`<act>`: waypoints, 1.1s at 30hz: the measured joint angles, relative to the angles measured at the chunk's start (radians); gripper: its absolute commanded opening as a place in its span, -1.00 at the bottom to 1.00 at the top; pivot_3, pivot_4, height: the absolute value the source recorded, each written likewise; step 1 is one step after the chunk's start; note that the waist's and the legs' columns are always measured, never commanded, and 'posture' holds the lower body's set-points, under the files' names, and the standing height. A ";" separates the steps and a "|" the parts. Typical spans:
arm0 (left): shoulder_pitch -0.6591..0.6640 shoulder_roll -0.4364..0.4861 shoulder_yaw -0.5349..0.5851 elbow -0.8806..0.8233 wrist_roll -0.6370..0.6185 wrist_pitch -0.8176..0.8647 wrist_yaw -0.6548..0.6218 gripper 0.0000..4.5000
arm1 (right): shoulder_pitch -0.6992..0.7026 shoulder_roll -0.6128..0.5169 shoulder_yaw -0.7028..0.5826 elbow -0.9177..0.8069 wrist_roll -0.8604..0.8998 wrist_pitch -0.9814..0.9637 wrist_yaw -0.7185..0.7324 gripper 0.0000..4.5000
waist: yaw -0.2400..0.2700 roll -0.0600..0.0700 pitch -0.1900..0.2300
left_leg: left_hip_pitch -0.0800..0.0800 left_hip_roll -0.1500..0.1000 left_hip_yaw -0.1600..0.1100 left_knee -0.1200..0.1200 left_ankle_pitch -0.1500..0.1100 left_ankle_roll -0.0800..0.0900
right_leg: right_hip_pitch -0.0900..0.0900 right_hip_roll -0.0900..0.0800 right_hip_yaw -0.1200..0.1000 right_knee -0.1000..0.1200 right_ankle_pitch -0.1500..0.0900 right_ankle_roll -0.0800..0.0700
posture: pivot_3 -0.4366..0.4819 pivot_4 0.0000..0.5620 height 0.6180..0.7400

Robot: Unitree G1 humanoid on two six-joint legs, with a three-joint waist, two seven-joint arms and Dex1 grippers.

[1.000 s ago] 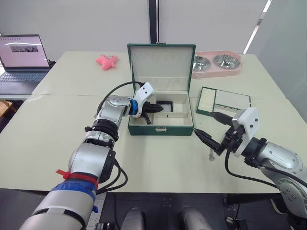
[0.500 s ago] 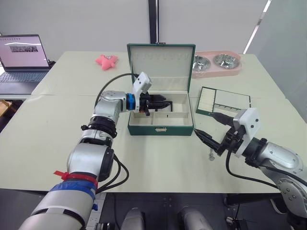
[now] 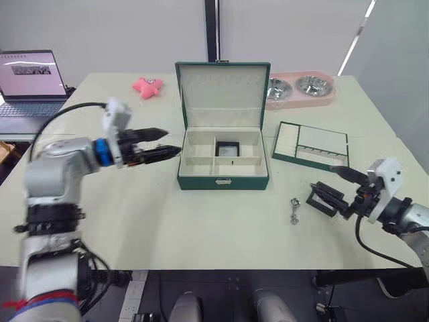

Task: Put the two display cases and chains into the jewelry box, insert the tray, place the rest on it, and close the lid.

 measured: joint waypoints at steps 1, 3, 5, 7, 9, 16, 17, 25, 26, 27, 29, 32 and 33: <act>0.061 0.027 0.049 -0.037 -0.015 0.020 0.029 0.99 | 0.002 0.000 -0.015 0.062 -0.013 -0.029 0.020 1.00 | 0.001 0.000 0.000 | 0.001 0.000 0.000 0.000 0.000 0.000 | 0.001 0.000 0.000 0.000 0.000 0.000 | -0.05 -0.47 1.00; 0.137 0.045 0.108 -0.081 -0.032 0.044 0.069 0.99 | 0.002 -0.001 -0.026 0.148 -0.027 -0.068 0.047 1.00 | 0.005 0.000 0.000 | 0.000 0.000 0.000 0.000 0.000 0.000 | 0.001 -0.001 0.000 0.000 0.000 0.000 | -0.05 -0.47 1.00; 0.237 0.052 0.167 -0.139 -0.051 0.062 0.103 0.99 | -0.005 -0.001 -0.024 0.205 -0.047 -0.106 0.072 1.00 | 0.006 0.000 0.000 | 0.001 -0.001 0.001 0.000 0.000 0.000 | 0.001 -0.001 0.000 0.000 0.000 0.000 | -0.05 -0.47 1.00; 0.362 0.054 0.232 -0.184 -0.059 0.067 0.138 0.99 | -0.009 -0.002 -0.025 0.262 -0.064 -0.142 0.088 1.00 | 0.006 0.000 0.000 | 0.000 -0.001 0.001 -0.001 0.000 0.000 | 0.001 -0.002 0.000 -0.001 0.000 0.000 | -0.05 -0.47 1.00; 0.496 0.046 0.307 -0.218 -0.051 0.049 0.186 0.99 | -0.024 -0.001 -0.022 0.319 -0.087 -0.180 0.092 1.00 | 0.003 0.000 0.000 | 0.001 0.000 0.002 -0.001 0.000 0.000 | 0.001 -0.002 0.001 -0.001 0.000 0.000 | -0.05 -0.47 1.00; 0.674 -0.031 0.448 -0.242 -0.030 -0.067 0.348 0.99 | -0.053 0.032 -0.022 0.462 -0.133 -0.276 0.074 1.00 | 0.008 0.000 0.000 | 0.001 -0.001 0.002 -0.001 0.000 0.000 | 0.002 -0.003 0.000 -0.002 0.000 0.000 | -0.05 -0.47 1.00; 0.696 -0.045 0.456 -0.245 -0.023 -0.093 0.377 0.99 | -0.054 0.036 -0.022 0.480 -0.135 -0.291 0.072 1.00 | 0.008 0.000 0.000 | 0.001 -0.001 0.002 -0.001 0.000 0.000 | 0.002 -0.003 0.001 -0.002 0.000 0.000 | -0.05 -0.47 1.00; 0.739 -0.124 0.457 -0.210 0.000 -0.206 0.520 0.99 | -0.067 0.046 -0.023 0.618 -0.168 -0.375 0.069 1.00 | 0.006 0.000 0.000 | 0.002 -0.001 0.002 -0.002 0.000 0.000 | 0.003 -0.003 0.000 -0.004 0.000 0.000 | -0.05 -0.47 1.00; 0.741 -0.127 0.456 -0.206 0.000 -0.216 0.530 0.99 | -0.069 0.047 -0.023 0.628 -0.170 -0.381 0.069 1.00 | 0.006 0.000 0.000 | 0.002 -0.001 0.002 -0.002 0.000 0.000 | 0.003 -0.003 0.001 -0.004 0.000 0.000 | -0.05 -0.47 1.00; 0.740 -0.129 0.455 -0.202 0.000 -0.224 0.543 0.99 | -0.073 0.050 -0.023 0.636 -0.171 -0.388 0.069 1.00 | 0.006 0.000 0.000 | 0.002 -0.001 0.002 -0.002 0.000 0.000 | 0.003 -0.003 0.001 -0.003 0.000 0.000 | -0.05 -0.47 1.00; 0.739 -0.129 0.452 -0.196 0.000 -0.236 0.559 0.99 | -0.075 0.053 -0.023 0.641 -0.172 -0.400 0.069 1.00 | 0.005 0.000 0.000 | 0.002 -0.001 0.002 -0.003 0.000 0.000 | 0.003 -0.003 0.001 -0.003 0.000 0.000 | -0.05 -0.47 1.00; 0.731 -0.129 0.446 -0.192 0.000 -0.245 0.576 0.99 | -0.079 0.059 -0.023 0.647 -0.176 -0.409 0.068 1.00 | 0.005 0.000 0.000 | 0.002 -0.001 0.002 -0.003 0.000 0.000 | 0.003 -0.003 0.001 -0.003 0.000 0.000 | -0.05 -0.47 1.00; 0.730 -0.129 0.439 -0.191 0.000 -0.246 0.581 0.99 | -0.079 0.061 -0.023 0.648 -0.176 -0.413 0.067 1.00 | 0.005 0.000 0.000 | 0.002 -0.001 0.002 -0.003 0.000 0.000 | 0.003 -0.003 0.000 -0.003 0.000 0.000 | -0.05 -0.47 1.00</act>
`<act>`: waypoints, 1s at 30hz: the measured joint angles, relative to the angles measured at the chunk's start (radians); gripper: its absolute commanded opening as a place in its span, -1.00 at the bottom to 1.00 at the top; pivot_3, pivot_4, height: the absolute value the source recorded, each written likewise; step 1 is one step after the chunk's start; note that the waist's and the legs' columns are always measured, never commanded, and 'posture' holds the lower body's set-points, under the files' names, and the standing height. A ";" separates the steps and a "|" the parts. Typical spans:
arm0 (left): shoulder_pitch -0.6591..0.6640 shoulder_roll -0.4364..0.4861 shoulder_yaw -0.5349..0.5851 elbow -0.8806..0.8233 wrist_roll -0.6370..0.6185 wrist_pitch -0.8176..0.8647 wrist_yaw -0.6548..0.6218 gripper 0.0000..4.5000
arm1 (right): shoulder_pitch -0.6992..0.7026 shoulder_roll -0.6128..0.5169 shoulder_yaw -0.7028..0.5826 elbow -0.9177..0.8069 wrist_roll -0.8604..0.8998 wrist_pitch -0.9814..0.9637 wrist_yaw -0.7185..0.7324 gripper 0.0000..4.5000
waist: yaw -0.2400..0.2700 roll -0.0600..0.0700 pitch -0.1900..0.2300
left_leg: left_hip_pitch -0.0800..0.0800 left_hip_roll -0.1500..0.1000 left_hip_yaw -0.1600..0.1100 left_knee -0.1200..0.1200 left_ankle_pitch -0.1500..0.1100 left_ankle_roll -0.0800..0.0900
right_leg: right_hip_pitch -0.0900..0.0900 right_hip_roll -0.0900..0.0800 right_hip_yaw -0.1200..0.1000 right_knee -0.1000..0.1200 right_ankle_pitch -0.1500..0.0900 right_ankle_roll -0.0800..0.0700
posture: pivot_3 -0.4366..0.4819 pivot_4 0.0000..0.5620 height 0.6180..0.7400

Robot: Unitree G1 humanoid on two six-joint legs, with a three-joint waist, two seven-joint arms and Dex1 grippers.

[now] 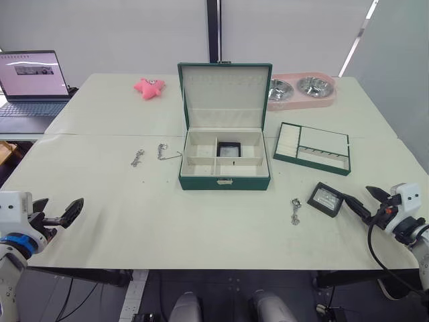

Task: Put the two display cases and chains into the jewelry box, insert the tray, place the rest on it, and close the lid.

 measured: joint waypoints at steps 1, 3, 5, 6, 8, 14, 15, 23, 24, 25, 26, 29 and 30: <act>0.000 0.000 -0.011 0.001 0.000 -0.001 0.002 0.99 | 0.000 0.002 0.000 0.003 0.000 -0.004 -0.001 1.00 | 0.000 0.000 0.000 | 0.000 0.000 0.000 0.000 0.000 0.000 | 0.000 0.000 0.000 0.000 0.000 0.000 | -0.05 -0.47 1.00; -0.001 0.000 -0.030 0.004 0.000 -0.003 0.003 0.99 | 0.000 0.004 0.000 0.010 -0.002 -0.015 -0.009 1.00 | 0.000 0.000 0.000 | 0.000 0.000 0.000 0.000 0.000 0.000 | 0.000 0.000 0.000 0.000 0.000 0.000 | -0.05 -0.47 1.00; -0.008 0.000 -0.040 0.007 0.000 -0.007 0.006 0.99 | 0.000 0.004 -0.006 0.023 -0.005 -0.031 -0.027 1.00 | 0.000 0.000 0.000 | 0.000 0.000 0.000 0.000 0.000 0.000 | 0.000 0.000 0.000 0.000 0.000 0.000 | -0.05 -0.47 1.00; -0.011 0.000 -0.045 0.007 0.000 -0.008 0.009 0.99 | 0.000 0.004 -0.011 0.028 -0.007 -0.033 -0.033 1.00 | 0.000 0.000 0.000 | 0.000 0.000 0.000 0.000 0.000 0.000 | 0.000 0.000 0.000 0.000 0.000 0.000 | -0.05 -0.47 1.00; -0.017 0.000 -0.052 0.007 -0.001 -0.009 0.018 0.99 | 0.000 0.004 -0.020 0.037 -0.009 -0.038 -0.041 1.00 | 0.000 0.000 0.000 | 0.000 0.000 0.000 0.000 0.000 0.000 | 0.000 0.000 0.000 0.000 0.000 0.000 | -0.05 -0.47 1.00; -0.030 0.000 -0.060 0.011 -0.001 -0.012 0.027 0.99 | 0.006 0.004 -0.024 0.039 -0.009 -0.045 -0.041 1.00 | 0.000 0.000 0.000 | 0.000 0.000 0.000 0.000 0.000 0.000 | 0.000 0.000 0.000 0.000 0.000 0.000 | -0.05 -0.47 1.00; -0.033 0.000 -0.060 0.012 -0.001 -0.012 0.029 0.99 | 0.008 0.004 -0.024 0.039 -0.009 -0.047 -0.041 1.00 | 0.000 0.000 0.000 | 0.000 0.000 0.000 0.000 0.000 0.000 | 0.000 0.000 0.000 0.000 0.000 0.000 | -0.05 -0.47 1.00; -0.121 -0.007 -0.087 0.037 0.001 -0.016 0.091 0.99 | 0.006 0.009 -0.012 -0.055 0.008 -0.011 -0.037 1.00 | -0.001 0.000 0.000 | 0.000 0.000 0.000 0.000 0.000 0.000 | 0.000 0.000 0.000 0.000 0.000 0.000 | -0.05 -0.47 1.00; -0.141 -0.016 -0.092 0.038 0.001 -0.016 0.104 0.99 | -0.001 0.012 0.001 -0.096 0.015 0.007 -0.036 1.00 | -0.002 0.000 0.000 | 0.000 0.000 0.000 0.000 0.000 0.000 | 0.000 0.000 0.000 0.000 0.000 0.000 | -0.05 -0.47 1.00; -0.166 -0.029 -0.103 0.038 0.001 -0.018 0.121 0.99 | -0.013 0.017 0.022 -0.151 0.026 0.033 -0.036 1.00 | -0.003 0.000 0.000 | 0.000 0.000 0.000 0.000 0.000 0.000 | 0.000 0.000 0.000 0.000 0.000 0.000 | -0.05 -0.47 1.00; -0.186 -0.042 -0.118 0.038 0.001 -0.021 0.134 0.99 | -0.027 0.024 0.044 -0.202 0.039 0.057 -0.035 1.00 | -0.002 0.000 0.000 | 0.000 0.000 0.000 0.000 0.000 0.000 | 0.000 0.000 0.000 0.000 0.000 0.000 | -0.05 -0.47 1.00; -0.232 -0.083 -0.169 0.045 0.011 -0.022 0.174 0.99 | -0.092 0.052 0.119 -0.363 0.090 0.158 -0.039 1.00 | -0.002 0.000 0.000 | -0.001 0.000 -0.001 0.000 0.000 0.000 | 0.000 0.000 0.000 0.000 0.000 0.000 | -0.05 -0.47 1.00; -0.245 -0.091 -0.185 0.050 0.016 -0.024 0.183 0.99 | -0.116 0.056 0.147 -0.408 0.105 0.190 -0.039 1.00 | 0.000 0.000 0.000 | -0.001 0.000 -0.001 0.000 0.000 0.000 | 0.000 0.000 -0.001 0.000 0.000 0.000 | -0.05 -0.47 1.00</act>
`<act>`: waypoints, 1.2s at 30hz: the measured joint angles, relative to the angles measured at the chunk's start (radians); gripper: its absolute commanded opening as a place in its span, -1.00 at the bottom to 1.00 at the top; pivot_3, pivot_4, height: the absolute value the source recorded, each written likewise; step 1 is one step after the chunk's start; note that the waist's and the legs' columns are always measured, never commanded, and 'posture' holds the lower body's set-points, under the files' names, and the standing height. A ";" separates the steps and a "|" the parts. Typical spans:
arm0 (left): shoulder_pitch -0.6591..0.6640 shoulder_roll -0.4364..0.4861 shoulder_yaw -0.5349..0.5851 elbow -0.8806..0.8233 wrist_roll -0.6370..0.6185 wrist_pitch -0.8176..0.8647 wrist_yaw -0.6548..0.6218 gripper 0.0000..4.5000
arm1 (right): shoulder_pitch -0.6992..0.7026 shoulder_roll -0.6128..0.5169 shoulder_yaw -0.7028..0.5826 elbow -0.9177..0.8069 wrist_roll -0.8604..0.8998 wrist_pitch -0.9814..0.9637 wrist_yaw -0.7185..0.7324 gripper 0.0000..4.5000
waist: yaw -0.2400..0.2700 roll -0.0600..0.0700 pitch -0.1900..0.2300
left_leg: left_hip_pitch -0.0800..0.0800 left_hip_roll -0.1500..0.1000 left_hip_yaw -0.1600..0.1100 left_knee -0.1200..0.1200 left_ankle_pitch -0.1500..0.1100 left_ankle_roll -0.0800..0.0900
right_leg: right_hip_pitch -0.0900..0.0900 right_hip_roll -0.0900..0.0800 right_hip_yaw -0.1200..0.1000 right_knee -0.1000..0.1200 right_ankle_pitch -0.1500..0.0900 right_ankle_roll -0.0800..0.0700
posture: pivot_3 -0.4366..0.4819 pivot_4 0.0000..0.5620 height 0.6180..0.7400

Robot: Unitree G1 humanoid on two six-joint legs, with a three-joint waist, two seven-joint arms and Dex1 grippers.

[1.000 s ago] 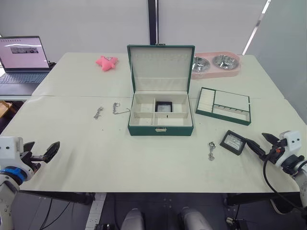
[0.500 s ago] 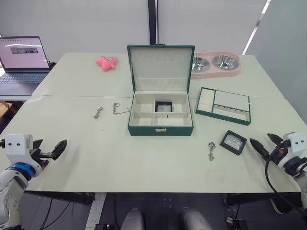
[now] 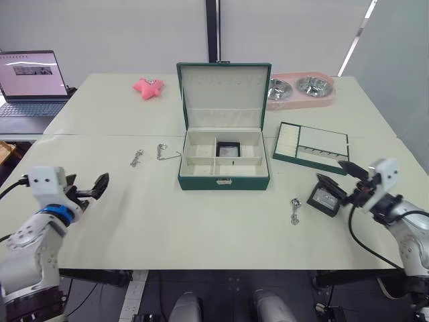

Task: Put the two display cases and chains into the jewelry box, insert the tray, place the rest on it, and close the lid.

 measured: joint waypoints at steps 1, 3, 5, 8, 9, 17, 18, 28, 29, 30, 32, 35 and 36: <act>-0.014 -0.009 -0.013 0.010 0.005 -0.008 0.013 0.99 | -0.027 0.003 0.030 -0.038 0.013 0.032 0.001 1.00 | 0.001 0.000 0.000 | 0.000 0.000 0.000 0.000 0.000 0.000 | 0.000 0.000 0.000 0.000 0.000 0.000 | -0.05 -0.47 1.00; -0.045 -0.027 -0.031 0.035 0.017 -0.019 0.033 0.99 | -0.080 0.010 0.090 -0.097 0.029 0.086 0.008 1.00 | 0.003 0.000 0.000 | 0.000 0.000 -0.001 0.000 0.000 0.000 | 0.000 0.000 -0.001 0.000 0.000 0.000 | -0.05 -0.47 1.00; -0.088 -0.043 -0.058 0.070 0.032 -0.035 0.059 0.99 | -0.147 0.022 0.166 -0.140 0.041 0.146 0.026 1.00 | 0.004 0.000 0.000 | 0.000 0.000 -0.001 0.001 0.000 0.000 | 0.000 0.000 -0.001 0.000 0.000 0.000 | -0.05 -0.47 1.00; -0.180 -0.047 -0.112 0.156 0.068 -0.063 0.079 0.99 | -0.255 0.056 0.277 -0.160 0.040 0.210 0.044 1.00 | 0.004 -0.001 0.000 | -0.001 0.000 -0.001 0.001 0.000 0.000 | -0.001 0.000 -0.001 0.000 0.000 0.000 | -0.05 -0.47 1.00; -0.206 -0.047 -0.120 0.186 0.077 -0.070 0.080 0.99 | -0.278 0.070 0.295 -0.156 0.038 0.221 0.044 1.00 | 0.004 -0.001 0.000 | -0.001 0.000 -0.001 0.001 0.000 0.000 | -0.001 0.000 -0.001 0.000 0.000 0.000 | -0.05 -0.47 1.00; -0.420 -0.029 -0.215 0.532 0.157 -0.155 0.060 0.99 | -0.401 0.160 0.378 -0.075 -0.013 0.228 0.054 1.00 | 0.001 -0.001 0.000 | -0.002 -0.001 -0.001 0.001 0.000 0.000 | -0.003 0.000 -0.002 0.001 0.000 0.000 | -0.05 -0.47 1.00; -0.440 -0.029 -0.218 0.567 0.163 -0.168 0.060 0.99 | -0.408 0.163 0.381 -0.069 -0.022 0.221 0.057 1.00 | 0.001 -0.001 0.000 | -0.002 -0.001 -0.001 0.001 0.000 0.000 | -0.003 0.000 -0.002 0.001 0.000 0.000 | -0.05 -0.47 1.00; -0.611 -0.004 -0.247 0.916 0.199 -0.276 0.012 0.99 | -0.417 0.192 0.379 -0.037 -0.063 0.203 0.056 1.00 | 0.000 -0.001 0.000 | -0.002 -0.001 -0.001 0.002 0.000 0.000 | -0.004 0.000 -0.003 0.003 0.000 0.000 | -0.05 -0.47 1.00; -0.629 -0.002 -0.252 0.943 0.204 -0.280 0.011 0.99 | -0.417 0.194 0.377 -0.037 -0.063 0.203 0.053 1.00 | 0.000 -0.001 0.000 | -0.002 -0.001 -0.001 0.002 0.000 0.000 | -0.004 0.000 -0.003 0.003 0.000 0.000 | -0.05 -0.47 1.00; -0.643 -0.001 -0.255 0.960 0.210 -0.282 0.009 0.99 | -0.418 0.197 0.374 -0.037 -0.063 0.203 0.050 1.00 | 0.000 -0.001 0.000 | -0.002 -0.001 -0.001 0.002 0.000 0.000 | -0.004 0.000 -0.003 0.003 0.000 0.000 | -0.05 -0.47 1.00; -0.670 0.000 -0.265 1.001 0.220 -0.293 0.008 0.99 | -0.418 0.200 0.374 -0.037 -0.063 0.203 0.043 1.00 | 0.000 -0.001 -0.001 | -0.002 -0.001 -0.001 0.002 0.000 0.000 | -0.004 0.000 -0.003 0.003 0.000 0.000 | -0.05 -0.47 1.00; -0.691 0.000 -0.272 1.033 0.233 -0.301 0.006 0.99 | -0.418 0.200 0.374 -0.037 -0.065 0.203 0.041 1.00 | 0.000 -0.001 -0.001 | -0.002 -0.001 -0.001 0.002 0.000 0.000 | -0.004 0.000 -0.003 0.004 0.000 0.000 | -0.05 -0.47 1.00; -0.696 0.001 -0.273 1.042 0.235 -0.302 0.002 0.99 | -0.418 0.200 0.374 -0.037 -0.066 0.203 0.041 1.00 | 0.000 -0.001 -0.001 | -0.001 -0.001 -0.001 0.002 0.000 0.000 | -0.004 0.000 -0.003 0.004 0.000 0.000 | -0.05 -0.47 1.00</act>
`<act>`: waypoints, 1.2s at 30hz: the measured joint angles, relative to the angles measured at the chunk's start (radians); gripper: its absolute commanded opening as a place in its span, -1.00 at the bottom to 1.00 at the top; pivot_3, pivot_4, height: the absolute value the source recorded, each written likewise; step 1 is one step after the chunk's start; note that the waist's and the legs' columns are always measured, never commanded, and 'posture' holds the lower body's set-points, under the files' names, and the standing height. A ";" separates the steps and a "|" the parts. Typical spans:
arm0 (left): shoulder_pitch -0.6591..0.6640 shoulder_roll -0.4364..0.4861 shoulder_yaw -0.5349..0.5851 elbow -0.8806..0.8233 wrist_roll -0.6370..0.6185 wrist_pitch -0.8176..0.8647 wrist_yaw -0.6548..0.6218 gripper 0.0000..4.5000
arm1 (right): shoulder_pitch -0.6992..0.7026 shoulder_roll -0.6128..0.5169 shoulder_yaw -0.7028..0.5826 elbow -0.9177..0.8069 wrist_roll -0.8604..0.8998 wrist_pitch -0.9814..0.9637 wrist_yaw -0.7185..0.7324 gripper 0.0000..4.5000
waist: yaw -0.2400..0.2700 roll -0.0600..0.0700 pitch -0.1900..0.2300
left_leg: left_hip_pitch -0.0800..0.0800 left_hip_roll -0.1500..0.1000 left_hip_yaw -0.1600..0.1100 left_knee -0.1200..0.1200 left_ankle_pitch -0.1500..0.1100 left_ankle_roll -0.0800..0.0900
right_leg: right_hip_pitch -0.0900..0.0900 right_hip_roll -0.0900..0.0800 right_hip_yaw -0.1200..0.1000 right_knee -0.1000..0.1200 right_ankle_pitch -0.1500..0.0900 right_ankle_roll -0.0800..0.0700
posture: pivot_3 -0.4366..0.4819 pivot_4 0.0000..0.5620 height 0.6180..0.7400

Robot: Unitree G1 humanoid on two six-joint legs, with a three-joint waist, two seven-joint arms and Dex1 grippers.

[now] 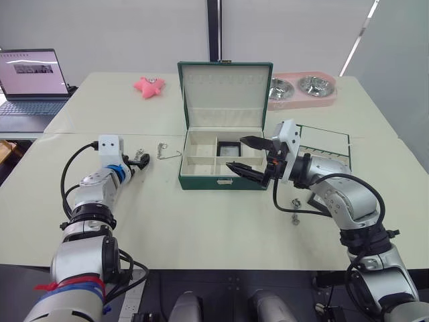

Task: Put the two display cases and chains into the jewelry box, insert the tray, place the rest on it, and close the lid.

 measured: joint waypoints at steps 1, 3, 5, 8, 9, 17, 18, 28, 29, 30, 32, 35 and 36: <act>-0.007 0.002 -0.003 0.008 0.001 0.003 -0.005 0.99 | 0.000 0.000 0.000 0.000 -0.002 0.000 0.000 1.00 | 0.000 0.000 0.000 | 0.000 0.000 0.000 0.000 0.000 0.000 | 0.000 0.000 0.000 0.000 0.000 0.000 | -0.05 -0.47 1.00; -0.013 0.002 -0.008 0.015 0.003 0.010 -0.009 0.99 | 0.000 0.000 0.000 0.000 -0.003 0.000 0.000 1.00 | 0.000 0.000 0.000 | 0.000 0.000 0.000 0.000 0.000 0.000 | 0.000 0.000 0.000 0.001 0.000 0.000 | -0.05 -0.47 1.00; -0.016 0.002 -0.012 0.018 0.006 0.015 -0.008 0.81 | 0.000 0.000 0.000 0.000 -0.003 0.000 0.000 1.00 | 0.000 0.000 0.000 | 0.000 0.000 -0.001 0.000 0.000 0.000 | 0.000 0.000 -0.001 0.001 0.000 0.000 | -0.05 -0.47 1.00; -0.016 0.003 -0.014 0.019 0.009 0.019 -0.008 0.46 | 0.000 0.000 -0.001 0.000 -0.003 0.000 0.000 1.00 | 0.000 0.000 0.000 | 0.000 0.000 -0.001 0.000 0.000 0.000 | 0.000 0.000 -0.001 0.002 0.000 0.000 | -0.05 -0.47 1.00; -0.016 0.004 -0.014 0.019 0.009 0.021 -0.008 0.32 | 0.000 0.000 -0.001 0.000 -0.003 0.000 0.000 1.00 | 0.000 0.000 0.000 | 0.000 0.000 -0.001 0.000 0.000 0.000 | 0.000 0.000 0.000 0.002 0.000 0.000 | -0.05 -0.47 1.00; -0.015 0.003 -0.012 0.019 0.014 0.022 -0.008 -0.78 | 0.000 -0.004 -0.001 0.000 -0.003 0.000 0.002 1.00 | 0.002 0.000 0.000 | 0.000 0.000 -0.001 0.000 0.000 0.000 | 0.000 0.000 -0.001 0.002 0.000 0.000 | -0.05 -0.47 1.00; -0.015 0.003 -0.012 0.019 0.014 0.022 -0.008 -0.92 | 0.000 -0.004 -0.001 0.000 -0.003 0.000 0.002 1.00 | 0.002 0.000 0.000 | 0.001 0.000 -0.001 0.000 0.000 0.000 | 0.000 0.000 -0.001 0.002 0.000 0.000 | -0.05 -0.47 1.00; -0.006 -0.001 -0.007 0.016 0.012 0.004 -0.009 -0.99 | 0.000 -0.009 -0.002 0.000 -0.003 0.000 0.014 1.00 | 0.001 0.000 0.000 | 0.001 0.000 0.000 0.000 0.000 0.000 | 0.000 0.000 -0.001 0.002 0.000 0.000 | -0.05 -0.47 1.00; -0.004 -0.001 -0.006 0.014 0.011 0.004 -0.009 -0.99 | 0.000 -0.012 -0.002 0.000 -0.003 0.000 0.021 1.00 | 0.001 0.000 0.000 | 0.001 0.000 0.000 0.000 0.000 0.000 | 0.000 0.000 -0.001 0.002 0.000 0.000 | -0.05 -0.47 1.00; -0.003 -0.001 -0.006 0.012 0.010 0.004 -0.009 -0.99 | 0.000 -0.013 -0.002 0.000 -0.003 -0.001 0.023 1.00 | 0.001 0.000 0.000 | 0.001 0.000 0.000 0.000 0.000 0.000 | 0.000 0.000 -0.001 0.002 0.000 0.000 | -0.05 -0.47 1.00; 0.004 -0.001 -0.004 0.001 0.005 0.005 -0.009 -0.99 | 0.000 -0.013 -0.002 0.000 -0.003 -0.003 0.026 1.00 | 0.001 0.000 0.000 | 0.001 0.000 0.000 0.001 0.000 0.000 | 0.000 0.000 -0.001 0.002 0.000 0.000 | -0.05 -0.47 1.00; 0.020 -0.005 0.003 -0.034 -0.005 0.017 -0.009 -0.99 | 0.000 -0.013 -0.002 0.000 -0.004 -0.008 0.032 1.00 | 0.001 0.000 0.000 | 0.001 0.000 -0.001 0.001 0.000 0.000 | 0.000 0.000 -0.001 0.002 0.000 0.000 | -0.05 -0.47 1.00; 0.030 -0.006 0.004 -0.063 -0.008 0.034 -0.010 -0.99 | 0.000 -0.013 -0.002 0.002 -0.006 -0.011 0.036 1.00 | 0.000 0.000 0.000 | 0.001 0.000 -0.001 0.001 0.000 0.000 | 0.000 0.000 -0.001 0.002 0.000 0.000 | -0.05 -0.47 1.00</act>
